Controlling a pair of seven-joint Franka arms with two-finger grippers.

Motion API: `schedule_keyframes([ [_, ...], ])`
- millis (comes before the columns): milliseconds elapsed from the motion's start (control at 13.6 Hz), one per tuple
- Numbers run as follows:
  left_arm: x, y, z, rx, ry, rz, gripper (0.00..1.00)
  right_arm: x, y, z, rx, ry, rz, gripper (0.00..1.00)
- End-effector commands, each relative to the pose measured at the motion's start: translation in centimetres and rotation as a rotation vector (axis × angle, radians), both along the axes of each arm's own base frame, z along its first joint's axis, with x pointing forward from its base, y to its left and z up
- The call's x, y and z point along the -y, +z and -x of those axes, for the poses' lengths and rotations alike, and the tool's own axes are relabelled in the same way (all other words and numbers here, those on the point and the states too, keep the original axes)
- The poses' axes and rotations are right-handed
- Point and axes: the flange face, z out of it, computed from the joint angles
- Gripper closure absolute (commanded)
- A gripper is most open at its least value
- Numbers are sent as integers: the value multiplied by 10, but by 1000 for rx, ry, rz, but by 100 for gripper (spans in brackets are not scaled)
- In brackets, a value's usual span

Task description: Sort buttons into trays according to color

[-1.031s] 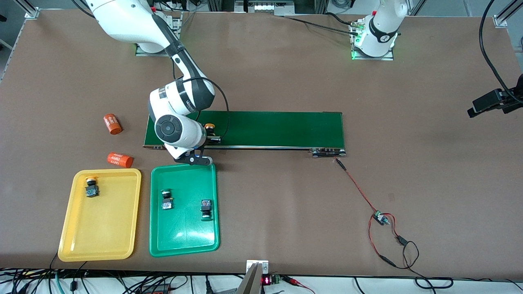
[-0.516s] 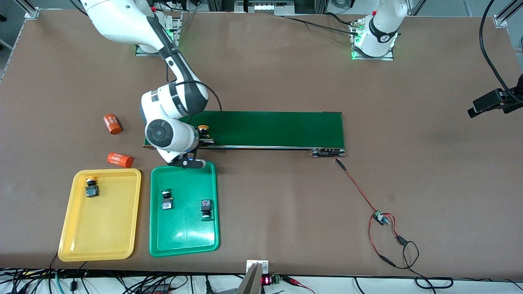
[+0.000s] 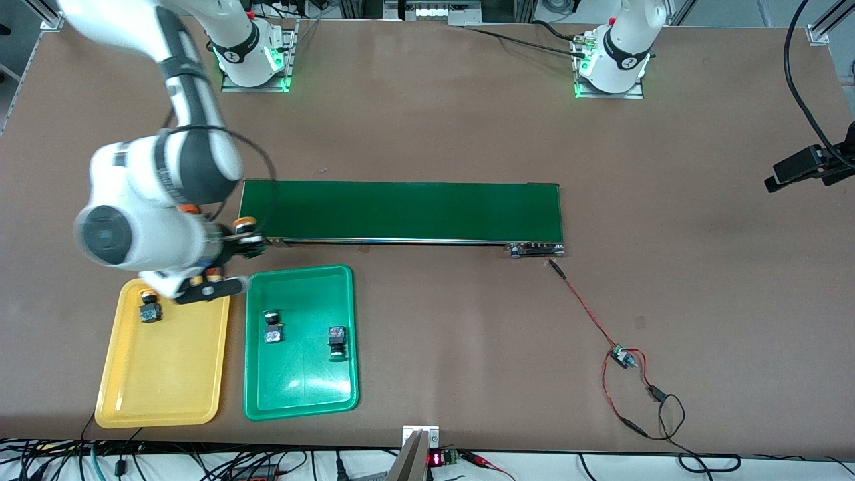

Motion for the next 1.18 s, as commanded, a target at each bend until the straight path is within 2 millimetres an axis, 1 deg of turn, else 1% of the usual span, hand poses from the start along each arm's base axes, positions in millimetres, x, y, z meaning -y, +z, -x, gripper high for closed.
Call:
schedule_keyframes([
  [0,1,9,1,6,6,17,0,61,-26,-24,57,98,10,97],
  [221,0,12,2,11,9,19,0,99,-62,-46,154,203,4,97],
  [295,0,12,2,11,8,20,0,105,-75,-53,199,233,16,97],
  [442,0,12,2,11,9,20,0,116,-88,-59,234,262,19,97],
  [516,-1,12,2,11,9,18,0,125,-96,-61,244,273,7,97],
  [663,-1,12,2,11,9,18,0,136,-107,-65,277,292,-3,97],
  [810,1,11,1,9,6,20,0,140,-116,-66,288,307,19,96],
  [884,1,10,0,9,7,20,0,142,-122,-66,284,299,18,90],
  [958,1,10,0,9,7,18,0,143,-124,-66,284,296,19,87],
  [1031,2,9,0,7,4,16,0,143,-131,-65,276,294,19,73],
  [1105,2,9,0,7,4,13,0,143,-132,-65,276,294,19,68],
])
